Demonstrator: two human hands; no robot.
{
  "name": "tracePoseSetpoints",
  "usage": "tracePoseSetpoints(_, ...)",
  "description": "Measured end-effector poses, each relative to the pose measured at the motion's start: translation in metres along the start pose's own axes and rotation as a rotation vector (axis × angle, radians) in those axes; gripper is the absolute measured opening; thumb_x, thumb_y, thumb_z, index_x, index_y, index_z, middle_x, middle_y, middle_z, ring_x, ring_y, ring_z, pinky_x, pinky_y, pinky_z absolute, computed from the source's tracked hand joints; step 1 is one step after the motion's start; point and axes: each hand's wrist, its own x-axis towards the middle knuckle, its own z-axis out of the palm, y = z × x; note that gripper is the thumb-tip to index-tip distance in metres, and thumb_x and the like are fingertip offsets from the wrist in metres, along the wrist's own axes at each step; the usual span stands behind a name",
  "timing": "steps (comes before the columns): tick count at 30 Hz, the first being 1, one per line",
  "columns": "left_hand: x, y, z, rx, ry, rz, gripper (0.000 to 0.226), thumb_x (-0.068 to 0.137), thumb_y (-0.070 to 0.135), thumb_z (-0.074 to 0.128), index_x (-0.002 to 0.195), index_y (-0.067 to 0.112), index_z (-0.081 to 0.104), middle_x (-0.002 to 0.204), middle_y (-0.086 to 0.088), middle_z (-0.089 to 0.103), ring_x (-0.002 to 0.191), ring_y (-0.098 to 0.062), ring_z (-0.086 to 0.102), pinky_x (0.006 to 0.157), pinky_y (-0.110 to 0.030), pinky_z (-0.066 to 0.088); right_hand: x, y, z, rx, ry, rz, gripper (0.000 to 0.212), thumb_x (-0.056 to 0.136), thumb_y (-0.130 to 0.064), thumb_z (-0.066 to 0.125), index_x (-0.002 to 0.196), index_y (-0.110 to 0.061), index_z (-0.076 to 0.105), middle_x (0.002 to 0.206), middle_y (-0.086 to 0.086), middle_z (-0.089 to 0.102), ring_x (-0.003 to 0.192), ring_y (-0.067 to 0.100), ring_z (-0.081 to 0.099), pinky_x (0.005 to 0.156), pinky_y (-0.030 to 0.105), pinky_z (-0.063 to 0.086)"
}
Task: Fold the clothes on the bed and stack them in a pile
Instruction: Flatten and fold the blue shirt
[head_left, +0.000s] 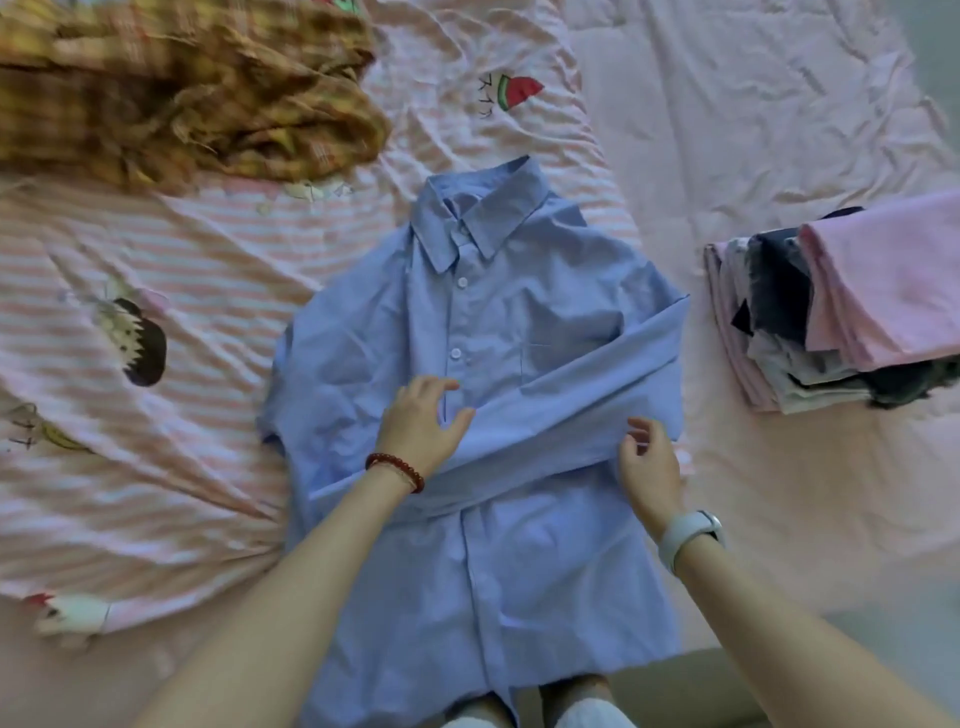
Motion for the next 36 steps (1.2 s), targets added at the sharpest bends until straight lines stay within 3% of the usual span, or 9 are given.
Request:
tracePoseSetpoints(5, 0.025, 0.046, 0.061, 0.191, -0.084, 0.237, 0.046, 0.084, 0.038, 0.061, 0.125, 0.019, 0.054, 0.134, -0.006, 0.043, 0.122, -0.026, 0.039, 0.098, -0.036, 0.033, 0.027, 0.010, -0.015, 0.388, 0.123, 0.322, 0.026, 0.089, -0.017, 0.047, 0.111, -0.002, 0.048, 0.090, 0.009, 0.054, 0.081, 0.026, 0.054, 0.079, 0.044, 0.047)
tracePoseSetpoints(9, 0.049, 0.077, 0.099, 0.450, -0.123, 0.304, 0.058, 0.083, 0.045, 0.057, 0.136, 0.026, 0.040, 0.145, -0.005, 0.029, 0.129, -0.026, 0.030, 0.099, -0.039, 0.031, 0.049, 0.012, -0.021, 0.641, 0.123, 0.514, 0.014, 0.090, -0.024, 0.050, 0.094, -0.011, 0.046, 0.072, 0.006, 0.042, 0.058, 0.019, 0.039, 0.050, 0.028, 0.036)
tracePoseSetpoints(13, 0.059, 0.097, 0.097, 0.183, 0.153, 0.331, 0.014, 0.083, 0.017, 0.064, 0.087, 0.005, 0.069, 0.103, -0.012, 0.065, 0.092, -0.030, 0.060, 0.072, -0.036, 0.045, 0.058, 0.011, -0.027, 0.885, 0.057, 0.642, 0.012, 0.088, -0.015, 0.056, 0.078, -0.010, 0.053, 0.068, 0.006, 0.049, 0.057, 0.018, 0.046, 0.049, 0.025, 0.040)
tracePoseSetpoints(16, 0.068, 0.093, 0.065, -0.283, 0.138, 0.192, 0.024, 0.085, 0.024, 0.056, 0.062, 0.017, 0.059, 0.054, 0.013, 0.052, 0.055, -0.004, 0.047, 0.053, -0.020, 0.034, 0.050, 0.013, -0.031, 0.747, 0.103, 0.331, 0.009, 0.089, -0.009, 0.053, 0.082, -0.011, 0.047, 0.078, 0.006, 0.050, 0.066, 0.010, 0.049, 0.055, 0.022, 0.044)
tracePoseSetpoints(19, 0.077, 0.081, 0.029, -0.707, 0.157, -0.163, 0.035, 0.090, 0.013, 0.055, 0.058, 0.022, 0.063, 0.052, 0.020, 0.050, 0.056, 0.006, 0.043, 0.055, -0.010, 0.036, 0.033, 0.017, -0.032, 0.542, 0.166, 0.062, 0.009, 0.090, -0.011, 0.054, 0.090, -0.017, 0.046, 0.083, -0.007, 0.053, 0.075, 0.008, 0.053, 0.069, 0.020, 0.045)
tracePoseSetpoints(23, 0.086, 0.057, 0.017, -0.241, -0.032, -0.496, 0.018, 0.091, 0.016, 0.053, 0.093, 0.006, 0.068, 0.089, -0.008, 0.060, 0.086, -0.020, 0.050, 0.076, -0.032, 0.040, 0.024, 0.022, -0.020, 0.513, 0.010, 0.102, 0.013, 0.090, -0.008, 0.053, 0.096, -0.014, 0.044, 0.086, -0.002, 0.053, 0.075, 0.011, 0.052, 0.073, 0.019, 0.045)
tracePoseSetpoints(26, 0.091, 0.073, 0.029, 0.092, 0.055, -0.308, 0.024, 0.090, 0.021, 0.054, 0.106, 0.005, 0.061, 0.111, -0.014, 0.061, 0.102, -0.032, 0.055, 0.087, -0.038, 0.042, 0.026, 0.027, -0.013, 0.598, -0.114, 0.208, 0.013, 0.091, -0.017, 0.056, 0.088, -0.013, 0.044, 0.078, 0.005, 0.053, 0.071, 0.014, 0.052, 0.066, 0.028, 0.050)
tracePoseSetpoints(31, 0.091, 0.137, 0.082, 0.331, 0.087, 0.426, 0.040, 0.078, 0.021, 0.070, 0.113, 0.005, 0.059, 0.119, -0.019, 0.053, 0.104, -0.036, 0.052, 0.079, -0.044, 0.046, 0.043, 0.031, -0.018, 0.894, 0.004, 0.411, 0.018, 0.093, -0.030, 0.052, 0.083, -0.016, 0.052, 0.076, 0.000, 0.057, 0.069, 0.015, 0.057, 0.063, 0.031, 0.051)
tracePoseSetpoints(36, 0.117, 0.160, 0.097, 0.423, 0.032, 0.348, 0.022, 0.092, 0.020, 0.051, 0.106, 0.006, 0.063, 0.117, -0.012, 0.057, 0.103, -0.028, 0.053, 0.075, -0.037, 0.040, 0.047, 0.027, -0.020, 0.826, 0.013, 0.331, 0.008, 0.090, -0.013, 0.056, 0.098, -0.016, 0.059, 0.080, -0.002, 0.061, 0.062, 0.007, 0.053, 0.051, 0.017, 0.043)
